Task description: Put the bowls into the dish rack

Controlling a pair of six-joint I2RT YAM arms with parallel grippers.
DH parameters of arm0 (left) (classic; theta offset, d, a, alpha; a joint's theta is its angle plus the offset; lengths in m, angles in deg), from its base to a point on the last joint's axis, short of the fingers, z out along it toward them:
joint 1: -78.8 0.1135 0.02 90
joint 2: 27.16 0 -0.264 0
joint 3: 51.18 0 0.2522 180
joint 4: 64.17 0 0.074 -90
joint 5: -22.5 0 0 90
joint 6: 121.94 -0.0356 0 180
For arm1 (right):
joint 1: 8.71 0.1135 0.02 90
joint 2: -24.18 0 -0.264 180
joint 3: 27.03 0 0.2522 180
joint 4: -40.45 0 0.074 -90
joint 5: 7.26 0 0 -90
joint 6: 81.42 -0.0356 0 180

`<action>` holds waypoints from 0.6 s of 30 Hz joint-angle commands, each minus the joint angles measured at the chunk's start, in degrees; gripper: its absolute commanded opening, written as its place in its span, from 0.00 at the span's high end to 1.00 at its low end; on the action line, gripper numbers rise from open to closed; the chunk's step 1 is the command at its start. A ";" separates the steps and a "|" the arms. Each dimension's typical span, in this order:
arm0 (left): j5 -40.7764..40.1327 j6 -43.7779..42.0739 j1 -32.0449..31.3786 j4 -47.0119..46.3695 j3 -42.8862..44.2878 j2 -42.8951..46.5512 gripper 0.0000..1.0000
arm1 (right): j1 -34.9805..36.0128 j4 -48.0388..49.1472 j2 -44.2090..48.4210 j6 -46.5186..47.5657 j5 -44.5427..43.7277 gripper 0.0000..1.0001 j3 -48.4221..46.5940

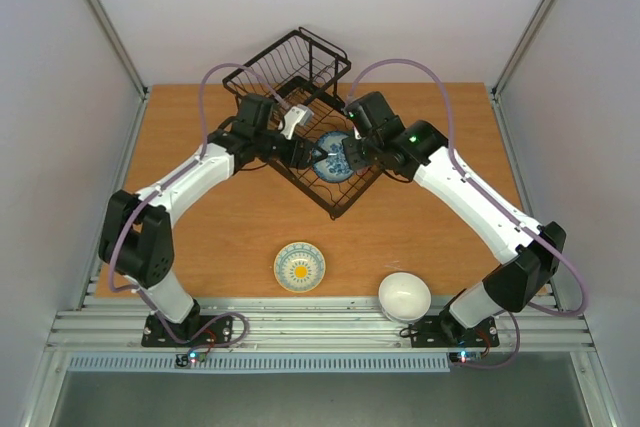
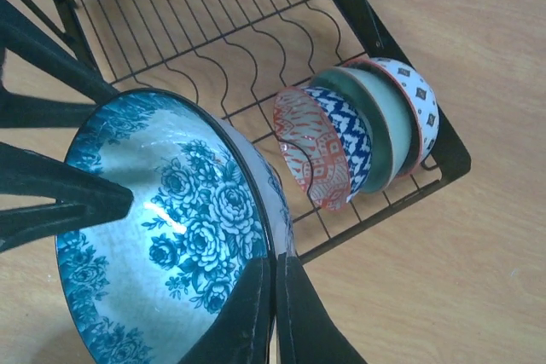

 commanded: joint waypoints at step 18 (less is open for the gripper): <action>8.73 -0.84 -0.10 -2.22 0.53 -0.24 1.00 | -8.41 12.91 12.30 -8.58 17.03 0.26 12.78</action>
